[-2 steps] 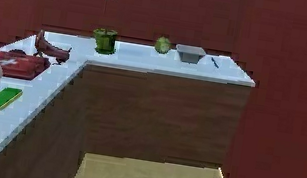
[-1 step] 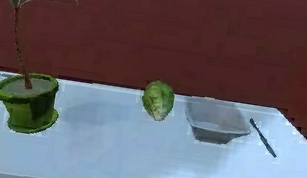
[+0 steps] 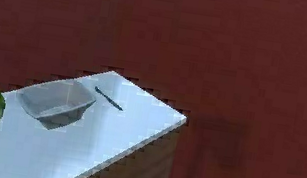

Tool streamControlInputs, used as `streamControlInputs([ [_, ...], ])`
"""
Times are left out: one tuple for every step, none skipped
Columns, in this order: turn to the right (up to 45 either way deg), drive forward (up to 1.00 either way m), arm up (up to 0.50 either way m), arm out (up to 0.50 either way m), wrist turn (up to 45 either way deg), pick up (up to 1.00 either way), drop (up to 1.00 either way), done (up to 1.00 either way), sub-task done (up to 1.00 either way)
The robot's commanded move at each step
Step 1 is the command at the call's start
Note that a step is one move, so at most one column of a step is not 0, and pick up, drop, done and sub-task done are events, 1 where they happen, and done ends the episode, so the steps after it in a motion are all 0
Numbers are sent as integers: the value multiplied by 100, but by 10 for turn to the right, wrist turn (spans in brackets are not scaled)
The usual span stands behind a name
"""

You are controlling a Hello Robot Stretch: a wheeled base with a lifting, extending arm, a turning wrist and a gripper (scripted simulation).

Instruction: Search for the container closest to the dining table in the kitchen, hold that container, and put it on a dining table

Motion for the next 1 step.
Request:
streamControlInputs([
  [450,0,0,0,0,0,0,0,0],
])
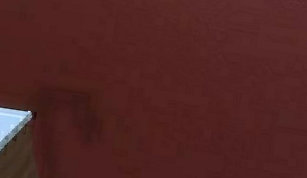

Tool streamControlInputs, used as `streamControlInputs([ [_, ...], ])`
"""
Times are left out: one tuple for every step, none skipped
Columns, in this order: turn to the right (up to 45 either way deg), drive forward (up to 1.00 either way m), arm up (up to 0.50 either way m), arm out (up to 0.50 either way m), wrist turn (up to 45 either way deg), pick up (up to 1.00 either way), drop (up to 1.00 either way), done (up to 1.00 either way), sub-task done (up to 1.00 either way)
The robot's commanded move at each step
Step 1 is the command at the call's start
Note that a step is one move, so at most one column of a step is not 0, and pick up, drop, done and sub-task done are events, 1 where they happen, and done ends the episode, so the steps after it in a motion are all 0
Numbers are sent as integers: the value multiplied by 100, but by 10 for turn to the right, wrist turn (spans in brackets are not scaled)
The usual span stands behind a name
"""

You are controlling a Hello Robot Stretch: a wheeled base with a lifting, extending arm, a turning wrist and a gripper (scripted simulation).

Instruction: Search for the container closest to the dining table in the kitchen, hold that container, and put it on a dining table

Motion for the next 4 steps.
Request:
streamControlInputs([
  [450,0,0,0,0,0,0,0,0],
  [390,0,0,0,0,0,0,0,0],
  [0,100,0,0,0,0,0,0,0],
  [390,0,0,0,0,0,0,0,0],
])
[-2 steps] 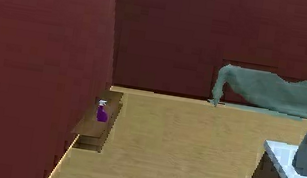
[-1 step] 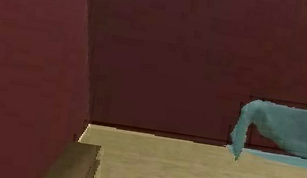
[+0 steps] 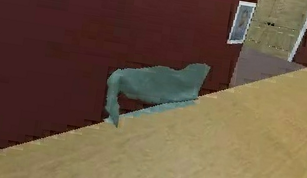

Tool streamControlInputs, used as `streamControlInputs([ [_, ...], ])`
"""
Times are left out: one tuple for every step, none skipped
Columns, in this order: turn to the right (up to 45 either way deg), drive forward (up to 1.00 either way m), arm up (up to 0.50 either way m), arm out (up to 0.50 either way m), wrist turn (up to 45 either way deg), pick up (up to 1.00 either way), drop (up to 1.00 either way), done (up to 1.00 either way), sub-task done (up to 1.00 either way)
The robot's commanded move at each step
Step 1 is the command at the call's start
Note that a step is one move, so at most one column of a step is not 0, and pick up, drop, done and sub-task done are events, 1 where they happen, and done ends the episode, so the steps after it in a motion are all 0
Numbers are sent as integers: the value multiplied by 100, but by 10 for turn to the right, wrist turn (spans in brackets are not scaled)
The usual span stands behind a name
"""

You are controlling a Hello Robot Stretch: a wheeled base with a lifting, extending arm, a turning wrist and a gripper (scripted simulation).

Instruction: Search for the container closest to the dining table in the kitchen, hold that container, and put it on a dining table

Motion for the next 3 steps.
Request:
streamControlInputs([
  [0,5,0,0,0,0,0,0,0],
  [240,0,0,0,0,0,0,0,0],
  [0,30,0,0,0,0,0,0,0],
])
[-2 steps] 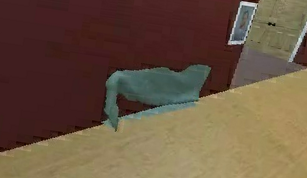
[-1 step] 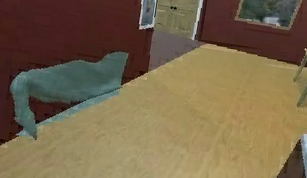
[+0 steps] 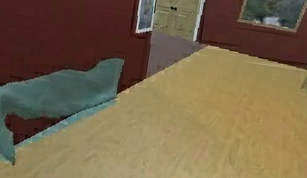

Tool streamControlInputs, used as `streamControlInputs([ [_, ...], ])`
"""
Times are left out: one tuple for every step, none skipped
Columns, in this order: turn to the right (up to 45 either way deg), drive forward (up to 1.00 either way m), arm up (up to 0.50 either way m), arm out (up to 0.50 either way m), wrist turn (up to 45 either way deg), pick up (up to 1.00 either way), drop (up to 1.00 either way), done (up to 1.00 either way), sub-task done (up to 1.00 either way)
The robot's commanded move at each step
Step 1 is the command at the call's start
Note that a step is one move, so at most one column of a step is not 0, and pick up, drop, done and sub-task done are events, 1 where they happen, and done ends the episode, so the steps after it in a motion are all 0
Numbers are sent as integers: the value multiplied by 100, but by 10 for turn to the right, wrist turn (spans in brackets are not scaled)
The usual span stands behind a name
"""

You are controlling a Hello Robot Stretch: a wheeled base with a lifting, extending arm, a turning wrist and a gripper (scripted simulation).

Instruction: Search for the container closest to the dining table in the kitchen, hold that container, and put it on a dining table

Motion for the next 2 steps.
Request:
streamControlInputs([
  [240,0,0,0,0,0,0,0,0],
  [0,95,0,0,0,0,0,0,0],
])
